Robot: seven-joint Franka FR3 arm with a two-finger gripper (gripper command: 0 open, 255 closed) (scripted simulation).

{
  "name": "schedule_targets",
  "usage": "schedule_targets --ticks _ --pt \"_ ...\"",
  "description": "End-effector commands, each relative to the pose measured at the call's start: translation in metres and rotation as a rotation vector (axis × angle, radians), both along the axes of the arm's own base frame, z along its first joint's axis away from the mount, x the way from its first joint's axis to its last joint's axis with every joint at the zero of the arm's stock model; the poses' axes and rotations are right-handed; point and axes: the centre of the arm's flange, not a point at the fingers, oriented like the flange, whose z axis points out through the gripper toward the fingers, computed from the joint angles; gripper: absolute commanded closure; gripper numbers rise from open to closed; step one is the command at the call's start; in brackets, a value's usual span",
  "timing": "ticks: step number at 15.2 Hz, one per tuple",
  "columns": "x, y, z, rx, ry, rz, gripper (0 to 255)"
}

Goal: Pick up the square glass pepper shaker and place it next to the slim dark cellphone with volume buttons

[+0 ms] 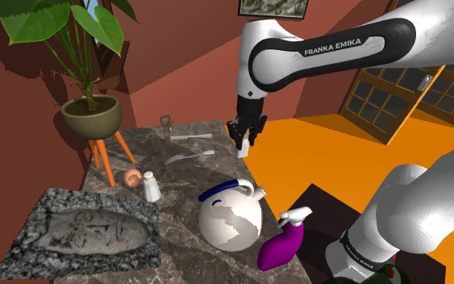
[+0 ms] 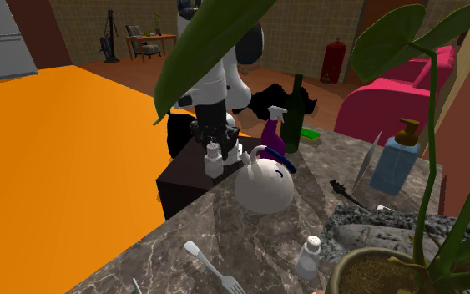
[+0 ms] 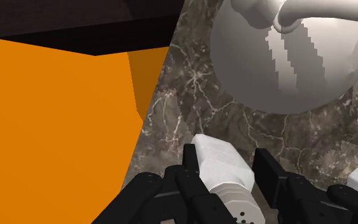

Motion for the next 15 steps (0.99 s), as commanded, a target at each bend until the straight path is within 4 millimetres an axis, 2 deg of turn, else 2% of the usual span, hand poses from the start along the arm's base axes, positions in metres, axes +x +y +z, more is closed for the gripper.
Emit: schedule_targets --ticks 1,6,15 --pt "0.0 -0.001 0.011 0.0 0.0 0.0 255" --pt "0.0 -0.001 0.034 0.0 0.0 0.0 255" --pt "-0.024 0.114 0.017 0.0 0.0 0.0 255"
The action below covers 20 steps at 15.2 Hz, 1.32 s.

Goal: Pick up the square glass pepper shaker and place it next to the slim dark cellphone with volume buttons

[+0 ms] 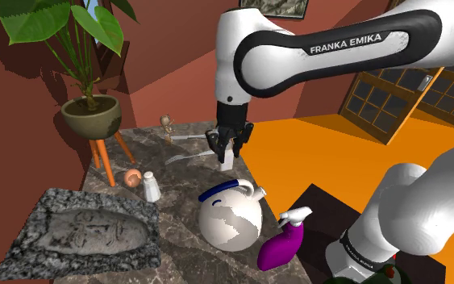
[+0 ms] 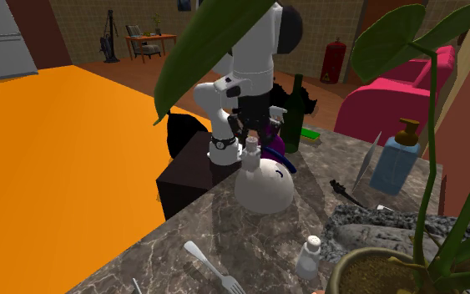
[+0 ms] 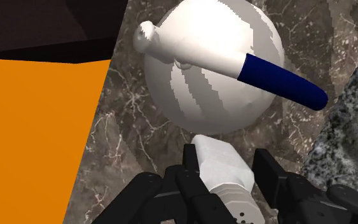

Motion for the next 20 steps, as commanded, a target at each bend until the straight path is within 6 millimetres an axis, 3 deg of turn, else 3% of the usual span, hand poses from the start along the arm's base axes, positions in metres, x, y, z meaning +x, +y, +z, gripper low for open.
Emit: schedule_targets --ticks 1,20 --pt "-0.005 0.025 -0.007 0.001 0.0 -0.002 255" --pt "-0.056 0.268 -0.043 0.001 0.0 -0.002 255"
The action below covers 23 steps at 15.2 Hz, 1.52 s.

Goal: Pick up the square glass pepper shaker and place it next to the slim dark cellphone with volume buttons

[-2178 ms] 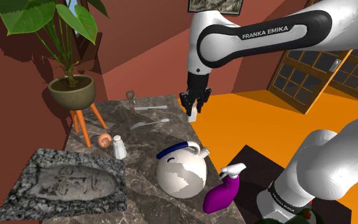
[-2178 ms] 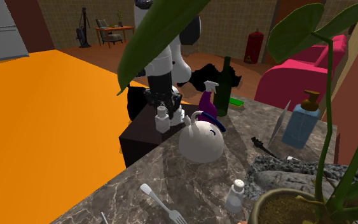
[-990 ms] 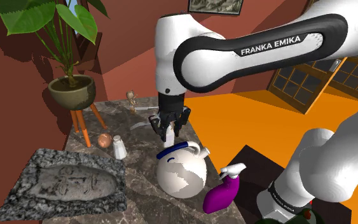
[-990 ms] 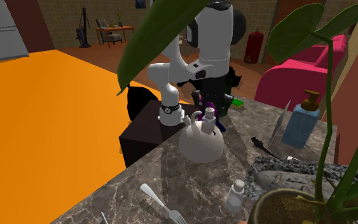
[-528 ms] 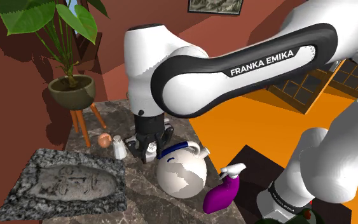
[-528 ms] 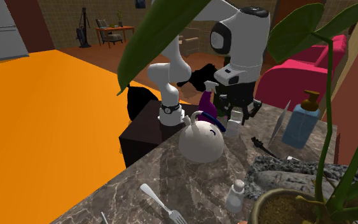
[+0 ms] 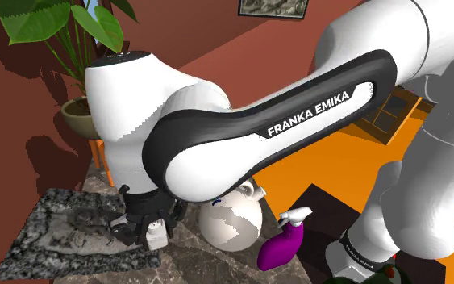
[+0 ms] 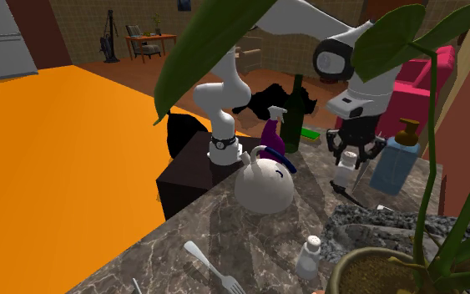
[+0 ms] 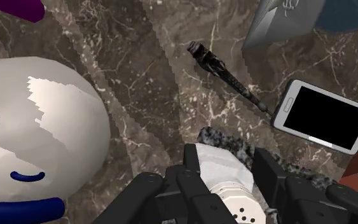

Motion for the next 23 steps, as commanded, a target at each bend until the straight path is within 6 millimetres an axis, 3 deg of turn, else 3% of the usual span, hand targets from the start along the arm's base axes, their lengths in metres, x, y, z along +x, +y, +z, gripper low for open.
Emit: schedule_targets --ticks 1,15,16,23 --pt "-0.005 0.025 -0.003 0.0 0.0 -0.003 255" --pt "-0.042 0.204 -0.029 0.0 0.0 -0.003 255" --pt "-0.047 0.226 -0.033 0.0 0.0 -0.003 255" --pt "-0.047 0.226 -0.07 0.0 0.0 -0.003 255"
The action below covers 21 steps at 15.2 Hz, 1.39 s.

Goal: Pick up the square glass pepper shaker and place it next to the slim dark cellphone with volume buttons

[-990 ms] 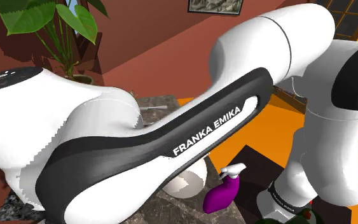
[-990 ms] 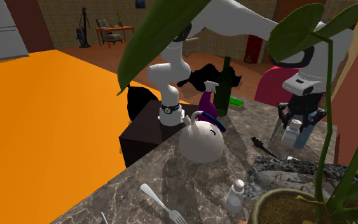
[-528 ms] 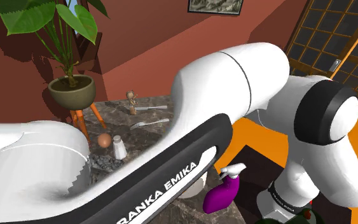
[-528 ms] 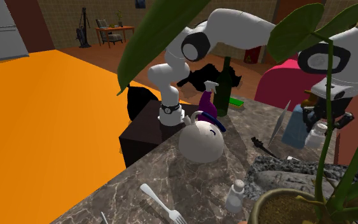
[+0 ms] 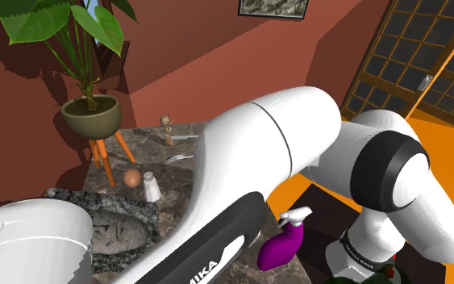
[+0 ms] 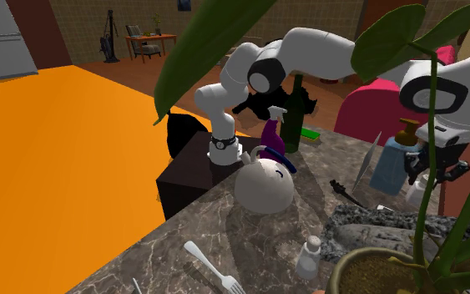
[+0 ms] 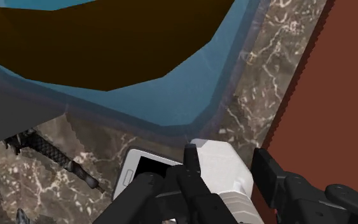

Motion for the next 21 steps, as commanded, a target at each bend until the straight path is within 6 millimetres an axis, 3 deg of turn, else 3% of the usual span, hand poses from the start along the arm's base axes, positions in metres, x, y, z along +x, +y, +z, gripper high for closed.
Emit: schedule_targets --ticks 1,6,14,15,20,21 --pt "0.0 0.0 -0.01 0.0 0.0 0.0 255" --pt "0.0 0.0 -0.034 0.0 0.0 0.0 255" --pt "0.0 0.0 -0.034 0.0 0.0 0.0 255" --pt "0.0 0.0 -0.034 0.0 0.0 0.0 0" --pt "0.0 0.0 -0.034 0.0 0.0 0.0 0" --pt "0.001 0.0 -0.021 0.0 0.0 0.0 0"
